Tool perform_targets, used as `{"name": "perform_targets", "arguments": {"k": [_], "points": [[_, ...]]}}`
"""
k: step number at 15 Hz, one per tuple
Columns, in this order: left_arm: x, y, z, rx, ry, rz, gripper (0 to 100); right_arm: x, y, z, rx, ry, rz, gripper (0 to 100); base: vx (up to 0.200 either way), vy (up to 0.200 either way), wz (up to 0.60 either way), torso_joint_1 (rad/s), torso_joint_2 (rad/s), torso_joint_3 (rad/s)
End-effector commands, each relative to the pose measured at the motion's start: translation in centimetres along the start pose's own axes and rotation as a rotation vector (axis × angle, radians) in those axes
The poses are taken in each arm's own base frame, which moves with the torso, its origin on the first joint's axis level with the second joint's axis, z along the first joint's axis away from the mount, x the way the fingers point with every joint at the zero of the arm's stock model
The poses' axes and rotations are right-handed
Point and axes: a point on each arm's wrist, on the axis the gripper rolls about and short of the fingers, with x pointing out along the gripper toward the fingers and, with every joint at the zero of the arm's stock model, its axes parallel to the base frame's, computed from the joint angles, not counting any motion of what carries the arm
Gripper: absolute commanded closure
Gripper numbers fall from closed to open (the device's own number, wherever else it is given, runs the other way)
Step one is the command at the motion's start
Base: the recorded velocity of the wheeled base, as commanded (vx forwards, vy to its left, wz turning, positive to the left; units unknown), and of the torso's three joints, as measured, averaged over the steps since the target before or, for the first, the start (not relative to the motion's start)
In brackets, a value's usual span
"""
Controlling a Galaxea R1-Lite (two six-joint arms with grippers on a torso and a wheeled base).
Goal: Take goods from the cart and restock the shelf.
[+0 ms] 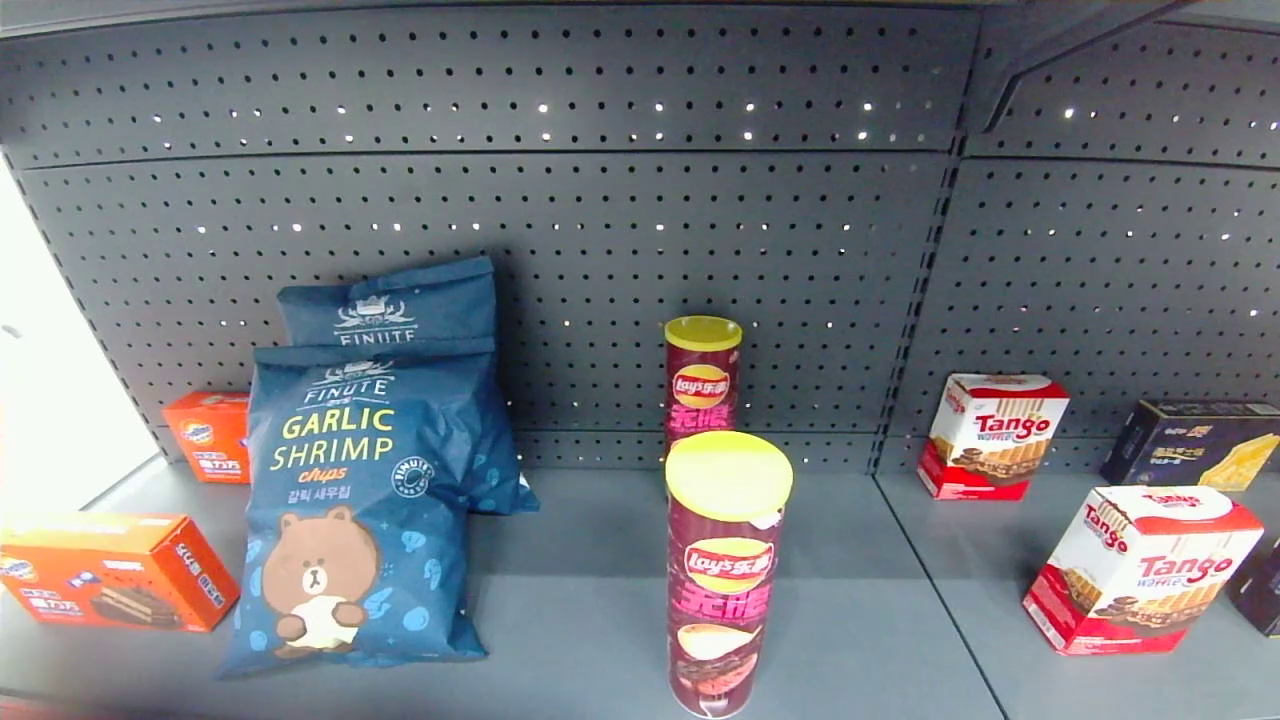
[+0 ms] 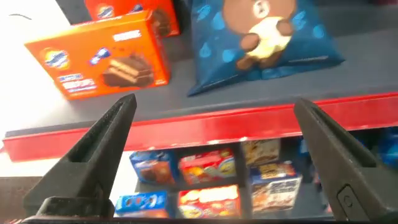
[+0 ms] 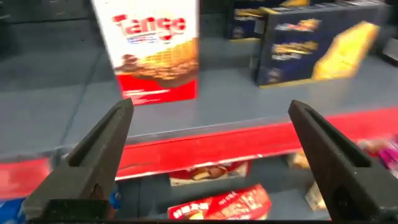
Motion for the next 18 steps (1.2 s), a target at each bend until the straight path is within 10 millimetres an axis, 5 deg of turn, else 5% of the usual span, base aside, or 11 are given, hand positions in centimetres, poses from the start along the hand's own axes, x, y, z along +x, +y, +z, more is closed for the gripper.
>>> {"name": "perform_targets", "arguments": {"k": [1,4,10,13,18], "points": [[0.18,-0.16,-0.34,-0.035,-0.005,-0.046,0,0.01,0.16,-0.14,-0.041,-0.001,0.069,0,0.000,0.000,0.00,0.000,0.00,0.000],[0.41,-0.53,-1.00,-0.062,-0.002,-0.160,0,-0.01,0.15,-0.10,-0.041,0.001,0.065,0,0.000,0.000,0.00,0.000,0.00,0.000],[0.44,-0.38,-1.00,-0.081,0.005,-0.072,0,-0.07,-0.54,-0.18,-0.011,0.012,-0.265,0,0.000,0.000,0.00,0.000,0.00,0.000],[0.43,-0.40,-0.99,-0.082,0.002,-0.071,0,-0.06,0.00,-0.24,0.010,-0.003,0.111,0,0.000,0.000,0.00,0.000,0.00,0.000],[0.42,-0.50,-0.98,-0.103,0.000,-0.116,0,-0.66,-0.14,-0.94,0.013,-0.029,0.135,0,0.000,0.000,0.00,0.000,0.00,0.000]]}}
